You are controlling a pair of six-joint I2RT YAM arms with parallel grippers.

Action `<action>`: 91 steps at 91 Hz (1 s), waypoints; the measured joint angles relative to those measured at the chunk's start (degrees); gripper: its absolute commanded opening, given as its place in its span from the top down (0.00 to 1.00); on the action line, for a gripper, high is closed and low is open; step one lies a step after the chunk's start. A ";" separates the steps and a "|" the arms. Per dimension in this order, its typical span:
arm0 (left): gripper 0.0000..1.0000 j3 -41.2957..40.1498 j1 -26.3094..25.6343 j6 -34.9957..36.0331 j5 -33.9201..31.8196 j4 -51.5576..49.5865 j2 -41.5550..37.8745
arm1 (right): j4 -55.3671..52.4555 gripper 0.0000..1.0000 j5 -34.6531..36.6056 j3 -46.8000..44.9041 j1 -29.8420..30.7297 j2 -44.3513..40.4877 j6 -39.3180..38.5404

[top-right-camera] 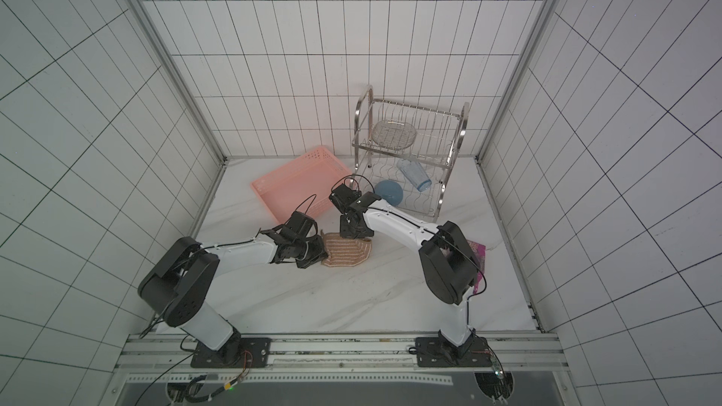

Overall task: Fold the square dishcloth
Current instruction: Fold the cleaning item at the center of the board.

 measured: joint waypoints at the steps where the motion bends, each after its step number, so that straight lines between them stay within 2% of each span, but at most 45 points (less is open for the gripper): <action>1: 0.97 -0.11 0.02 0.00 0.00 0.00 0.00 | 0.02 0.86 -0.13 0.04 0.02 0.02 0.00; 27: 0.96 -4.20 2.75 -0.61 -0.22 -0.46 -4.46 | 1.70 0.84 -4.02 2.69 0.42 1.95 0.48; 52: 0.95 -5.09 5.77 -0.04 0.39 -2.54 -10.10 | 1.88 0.84 -4.22 2.71 0.44 3.21 0.68; 70: 0.96 -5.44 6.84 0.68 2.21 -2.32 -9.01 | 1.88 0.84 -4.17 2.71 0.48 3.21 0.68; 91: 0.98 -5.03 6.80 1.09 6.43 1.33 -2.82 | 1.81 0.84 -3.21 2.69 0.66 3.19 0.68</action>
